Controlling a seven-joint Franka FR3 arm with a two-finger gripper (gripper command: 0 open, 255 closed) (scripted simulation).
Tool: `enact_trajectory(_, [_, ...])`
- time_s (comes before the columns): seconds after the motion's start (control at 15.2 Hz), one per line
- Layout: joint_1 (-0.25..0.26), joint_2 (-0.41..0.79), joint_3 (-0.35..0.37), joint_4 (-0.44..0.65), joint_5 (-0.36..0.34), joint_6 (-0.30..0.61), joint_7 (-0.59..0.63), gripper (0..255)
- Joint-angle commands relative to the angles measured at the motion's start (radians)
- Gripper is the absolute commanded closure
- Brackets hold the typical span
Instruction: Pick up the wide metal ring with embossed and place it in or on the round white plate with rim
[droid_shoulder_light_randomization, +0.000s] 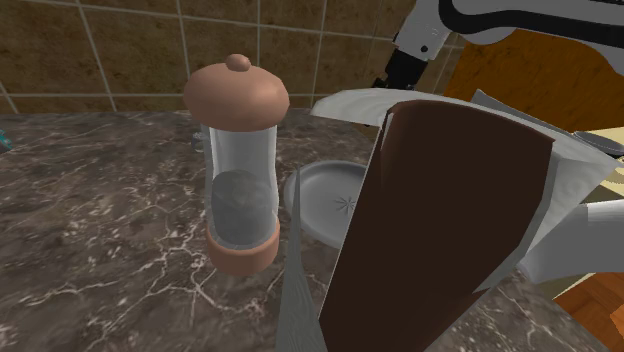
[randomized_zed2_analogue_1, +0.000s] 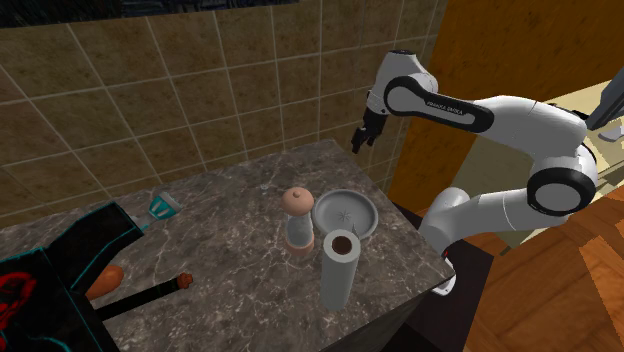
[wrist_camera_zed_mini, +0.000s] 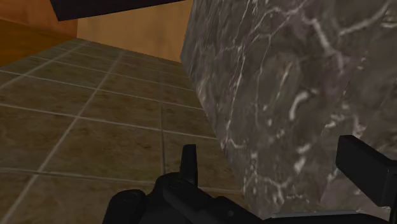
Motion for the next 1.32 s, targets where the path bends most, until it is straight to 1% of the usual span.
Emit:
enact_trajectory(0.0, [0.000,0.000,0.000,0.000,0.000,0.000,0.000,0])
enact_trajectory(0.33, [0.024,0.061,0.127,0.076,0.043,-0.019,0.159,0])
enact_trajectory(0.73, [0.041,0.182,0.271,0.212,0.072,-0.042,0.349,0])
enact_trajectory(0.99, [0.045,0.289,0.365,0.331,0.071,-0.062,0.478,0])
enact_trajectory(1.25, [0.047,0.420,0.460,0.475,0.046,-0.089,0.615,0])
